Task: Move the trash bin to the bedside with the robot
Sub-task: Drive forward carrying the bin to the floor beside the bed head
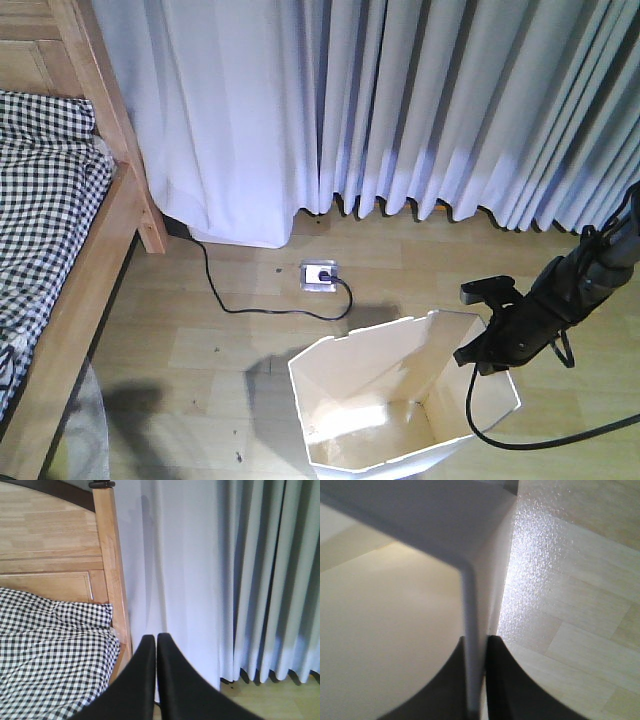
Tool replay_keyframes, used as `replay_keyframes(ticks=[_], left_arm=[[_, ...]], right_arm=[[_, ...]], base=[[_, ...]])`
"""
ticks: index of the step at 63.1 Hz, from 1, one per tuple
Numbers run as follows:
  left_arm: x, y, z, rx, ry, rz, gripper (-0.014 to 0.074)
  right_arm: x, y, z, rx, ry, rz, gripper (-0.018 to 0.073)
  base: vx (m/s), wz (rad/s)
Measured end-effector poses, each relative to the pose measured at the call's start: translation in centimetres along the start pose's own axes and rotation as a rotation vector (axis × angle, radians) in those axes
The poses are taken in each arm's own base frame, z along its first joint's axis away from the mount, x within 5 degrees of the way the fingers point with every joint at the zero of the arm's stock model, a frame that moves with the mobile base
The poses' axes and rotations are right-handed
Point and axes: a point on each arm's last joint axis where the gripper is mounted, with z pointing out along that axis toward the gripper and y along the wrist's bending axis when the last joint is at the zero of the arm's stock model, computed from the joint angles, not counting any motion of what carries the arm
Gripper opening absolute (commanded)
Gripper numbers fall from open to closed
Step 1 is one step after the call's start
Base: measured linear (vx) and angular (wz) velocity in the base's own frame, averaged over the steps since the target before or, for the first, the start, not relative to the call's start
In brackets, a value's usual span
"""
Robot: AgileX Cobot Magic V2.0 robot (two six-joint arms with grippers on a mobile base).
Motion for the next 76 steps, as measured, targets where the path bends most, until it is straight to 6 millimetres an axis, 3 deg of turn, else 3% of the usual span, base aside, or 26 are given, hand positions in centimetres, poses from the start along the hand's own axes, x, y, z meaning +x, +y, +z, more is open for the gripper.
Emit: replay_keyframes(ticks=[76], left_arm=[[0.0, 0.0, 0.0, 0.0, 0.0, 0.0, -0.0006]], right_arm=[[0.0, 0.0, 0.0, 0.0, 0.0, 0.0, -0.0006]], base=[[0.14, -0.03]])
